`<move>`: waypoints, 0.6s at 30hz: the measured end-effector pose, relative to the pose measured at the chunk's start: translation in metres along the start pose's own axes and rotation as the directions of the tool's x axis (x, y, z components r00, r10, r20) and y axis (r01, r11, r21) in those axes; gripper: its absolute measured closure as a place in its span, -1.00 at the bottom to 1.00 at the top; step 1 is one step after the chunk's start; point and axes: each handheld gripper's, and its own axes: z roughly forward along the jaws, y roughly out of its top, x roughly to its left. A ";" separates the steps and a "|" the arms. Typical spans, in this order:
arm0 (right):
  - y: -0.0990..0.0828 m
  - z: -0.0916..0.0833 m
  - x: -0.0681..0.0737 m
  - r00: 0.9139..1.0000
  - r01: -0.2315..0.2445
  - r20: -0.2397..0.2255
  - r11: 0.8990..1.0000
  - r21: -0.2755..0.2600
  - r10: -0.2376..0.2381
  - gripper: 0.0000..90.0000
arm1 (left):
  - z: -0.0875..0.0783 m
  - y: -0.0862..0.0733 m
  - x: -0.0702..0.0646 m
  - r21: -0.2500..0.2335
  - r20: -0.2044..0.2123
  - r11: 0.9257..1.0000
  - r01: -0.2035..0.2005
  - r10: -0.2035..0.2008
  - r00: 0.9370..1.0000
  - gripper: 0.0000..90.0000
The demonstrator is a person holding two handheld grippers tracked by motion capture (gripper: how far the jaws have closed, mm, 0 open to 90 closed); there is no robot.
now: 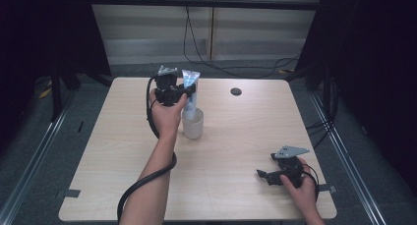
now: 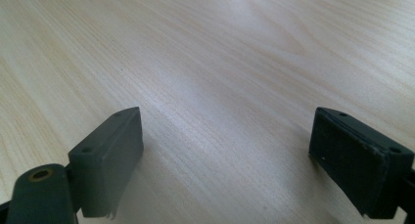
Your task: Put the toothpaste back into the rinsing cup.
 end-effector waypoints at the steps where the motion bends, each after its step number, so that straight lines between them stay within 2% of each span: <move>1: 0.000 0.000 0.000 1.000 -0.004 0.001 1.000 0.003 0.004 -0.73 | 0.001 0.000 0.000 -0.002 0.001 1.000 0.001 -0.001 1.000 0.47; 12: 0.000 0.000 0.000 1.000 -0.001 0.000 1.000 0.004 0.001 -0.73 | 0.006 -0.004 0.005 -0.001 -0.006 1.000 0.029 -0.029 1.000 0.47; 18: 0.000 0.000 0.000 1.000 -0.001 0.000 1.000 0.003 0.001 -0.73 | 0.010 -0.005 0.002 -0.004 -0.011 1.000 0.018 -0.018 1.000 0.47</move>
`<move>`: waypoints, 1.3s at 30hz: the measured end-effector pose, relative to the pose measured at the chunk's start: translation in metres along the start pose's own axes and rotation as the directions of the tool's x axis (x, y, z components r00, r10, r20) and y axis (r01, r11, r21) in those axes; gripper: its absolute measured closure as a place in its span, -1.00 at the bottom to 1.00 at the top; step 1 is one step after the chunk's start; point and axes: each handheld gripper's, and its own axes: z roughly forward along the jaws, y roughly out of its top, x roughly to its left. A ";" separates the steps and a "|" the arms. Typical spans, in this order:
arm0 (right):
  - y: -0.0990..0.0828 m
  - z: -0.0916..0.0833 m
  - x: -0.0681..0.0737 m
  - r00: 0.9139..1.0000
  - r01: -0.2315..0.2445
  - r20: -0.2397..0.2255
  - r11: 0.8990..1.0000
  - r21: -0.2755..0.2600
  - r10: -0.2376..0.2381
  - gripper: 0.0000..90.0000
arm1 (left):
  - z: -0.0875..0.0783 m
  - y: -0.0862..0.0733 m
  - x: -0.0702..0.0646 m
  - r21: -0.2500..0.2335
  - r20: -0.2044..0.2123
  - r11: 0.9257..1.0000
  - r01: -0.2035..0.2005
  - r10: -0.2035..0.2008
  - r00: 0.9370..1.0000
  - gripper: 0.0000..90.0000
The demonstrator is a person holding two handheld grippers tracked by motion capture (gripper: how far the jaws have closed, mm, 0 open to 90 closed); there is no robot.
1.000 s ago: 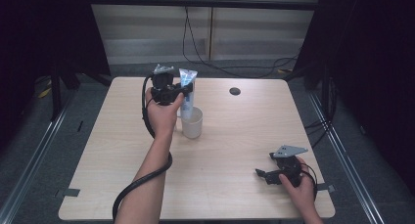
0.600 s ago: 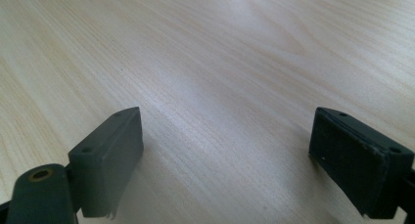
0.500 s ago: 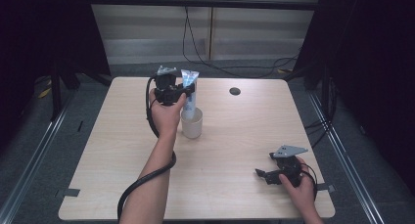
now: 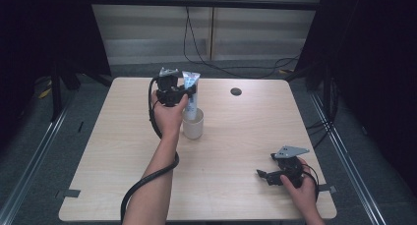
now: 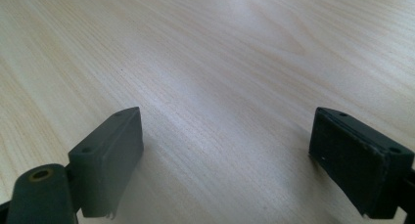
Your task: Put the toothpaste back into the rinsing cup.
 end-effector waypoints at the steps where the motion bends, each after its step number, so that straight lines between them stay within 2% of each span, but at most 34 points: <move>1: 0.000 0.000 0.000 1.000 0.000 0.000 1.000 0.000 0.000 -0.73 | 0.002 -0.001 -0.002 -0.001 -0.005 1.000 -0.011 0.011 1.000 0.46; 12: 0.000 0.000 0.000 1.000 -0.001 -0.001 1.000 0.001 0.001 -0.73 | 0.007 -0.013 -0.002 0.027 -0.025 0.999 -0.031 0.032 0.999 0.45; 22: 0.000 0.000 0.000 1.000 0.000 0.000 1.000 0.001 0.000 -0.73 | 0.008 -0.028 0.001 0.046 -0.029 0.999 -0.020 0.021 0.999 0.42; 28: 0.000 0.000 0.000 1.000 -0.001 0.000 1.000 0.001 0.001 -0.73 | 0.007 -0.043 0.004 0.054 -0.033 0.998 -0.008 0.010 0.999 0.42; 39: 0.000 0.000 0.000 1.000 -0.001 0.000 1.000 0.000 0.001 -0.73 | 0.005 -0.053 0.007 0.062 -0.029 0.998 -0.008 0.010 1.000 0.42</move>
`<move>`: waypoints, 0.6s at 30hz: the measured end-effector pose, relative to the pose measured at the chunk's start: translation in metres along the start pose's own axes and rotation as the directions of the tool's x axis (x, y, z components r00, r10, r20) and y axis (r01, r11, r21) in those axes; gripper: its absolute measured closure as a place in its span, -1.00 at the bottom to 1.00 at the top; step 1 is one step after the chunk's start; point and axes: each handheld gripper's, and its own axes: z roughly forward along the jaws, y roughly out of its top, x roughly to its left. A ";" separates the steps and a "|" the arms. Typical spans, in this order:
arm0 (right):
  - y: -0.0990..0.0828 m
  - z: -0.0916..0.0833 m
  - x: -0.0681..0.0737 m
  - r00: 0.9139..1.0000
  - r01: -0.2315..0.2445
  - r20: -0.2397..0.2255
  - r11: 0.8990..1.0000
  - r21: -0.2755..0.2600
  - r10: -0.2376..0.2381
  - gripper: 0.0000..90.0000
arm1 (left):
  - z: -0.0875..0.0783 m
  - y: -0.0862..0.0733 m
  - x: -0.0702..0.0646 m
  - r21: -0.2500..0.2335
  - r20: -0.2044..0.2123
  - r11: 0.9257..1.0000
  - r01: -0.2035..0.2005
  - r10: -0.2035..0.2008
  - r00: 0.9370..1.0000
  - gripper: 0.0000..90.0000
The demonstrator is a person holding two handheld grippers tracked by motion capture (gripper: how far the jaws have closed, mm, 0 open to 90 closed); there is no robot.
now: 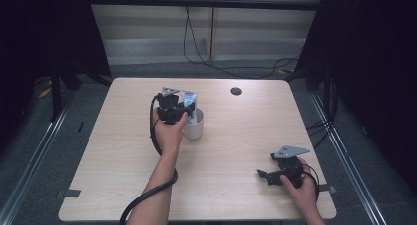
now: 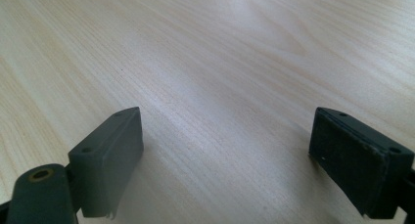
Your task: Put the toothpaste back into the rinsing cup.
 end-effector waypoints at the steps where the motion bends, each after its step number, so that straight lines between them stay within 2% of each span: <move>1: 0.000 0.000 0.000 1.000 0.000 0.000 1.000 0.000 0.000 -0.73 | 0.000 0.000 0.000 0.001 0.000 1.000 -0.001 0.001 1.000 0.42; 18: 0.000 0.000 0.000 1.000 0.003 -0.002 1.000 0.000 -0.003 -0.73 | 0.004 -0.009 -0.004 0.037 -0.007 0.999 -0.037 0.037 0.999 0.40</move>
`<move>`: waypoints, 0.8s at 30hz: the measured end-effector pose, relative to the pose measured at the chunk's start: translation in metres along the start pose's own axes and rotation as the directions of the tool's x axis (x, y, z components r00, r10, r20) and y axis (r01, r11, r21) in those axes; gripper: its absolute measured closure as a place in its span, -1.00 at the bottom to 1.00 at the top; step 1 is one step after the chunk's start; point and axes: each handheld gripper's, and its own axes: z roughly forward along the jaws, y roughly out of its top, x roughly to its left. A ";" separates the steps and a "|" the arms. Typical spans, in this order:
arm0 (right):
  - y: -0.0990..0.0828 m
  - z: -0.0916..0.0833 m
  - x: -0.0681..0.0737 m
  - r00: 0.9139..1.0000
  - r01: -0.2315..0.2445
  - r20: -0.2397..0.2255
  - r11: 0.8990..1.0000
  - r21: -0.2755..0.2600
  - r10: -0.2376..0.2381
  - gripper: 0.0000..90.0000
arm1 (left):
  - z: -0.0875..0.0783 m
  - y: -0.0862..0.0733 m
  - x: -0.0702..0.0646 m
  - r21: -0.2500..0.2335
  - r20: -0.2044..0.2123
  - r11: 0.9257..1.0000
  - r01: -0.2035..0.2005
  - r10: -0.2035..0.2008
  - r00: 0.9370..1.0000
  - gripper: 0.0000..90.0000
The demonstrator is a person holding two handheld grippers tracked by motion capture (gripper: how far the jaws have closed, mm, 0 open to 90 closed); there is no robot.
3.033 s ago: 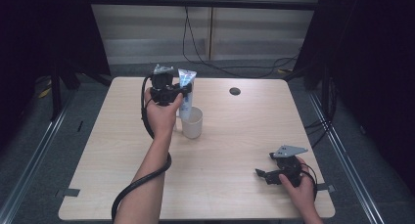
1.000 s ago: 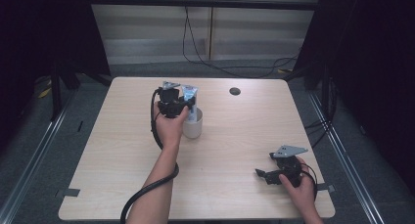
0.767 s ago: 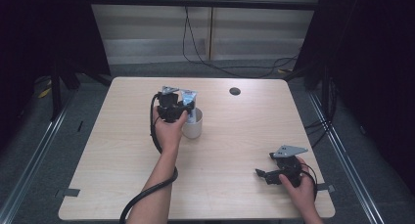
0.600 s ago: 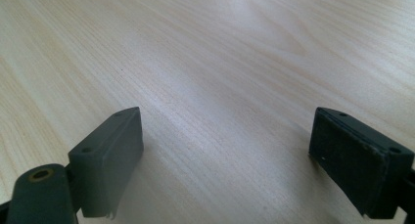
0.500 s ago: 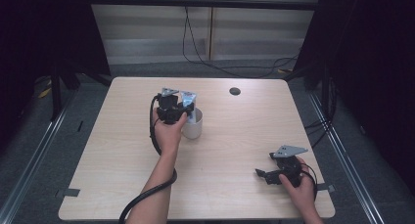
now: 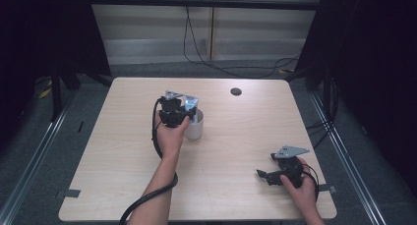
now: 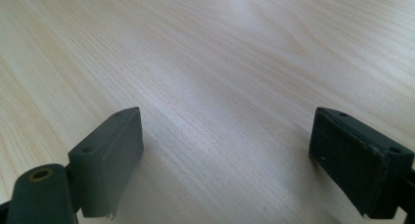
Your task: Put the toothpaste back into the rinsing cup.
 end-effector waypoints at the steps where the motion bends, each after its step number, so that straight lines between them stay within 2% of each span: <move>1: 0.000 0.000 0.000 1.000 0.000 0.000 1.000 0.000 0.000 -0.73 | 0.000 0.000 0.000 0.000 0.000 1.000 0.000 0.000 1.000 0.40; 13: 0.000 0.000 0.000 1.000 -0.001 -0.001 1.000 0.001 0.001 -0.73 | 0.004 -0.003 -0.003 0.022 -0.006 1.000 -0.020 0.021 1.000 0.38; 18: 0.000 0.000 0.000 1.000 0.000 0.000 1.000 0.000 0.000 -0.73 | 0.007 -0.006 -0.006 0.038 -0.018 0.998 -0.047 0.048 0.999 0.36; 24: 0.000 0.000 0.000 1.000 -0.001 0.000 1.000 0.000 0.001 -0.73 | 0.005 -0.005 -0.008 0.028 -0.006 0.998 -0.049 0.049 0.999 0.32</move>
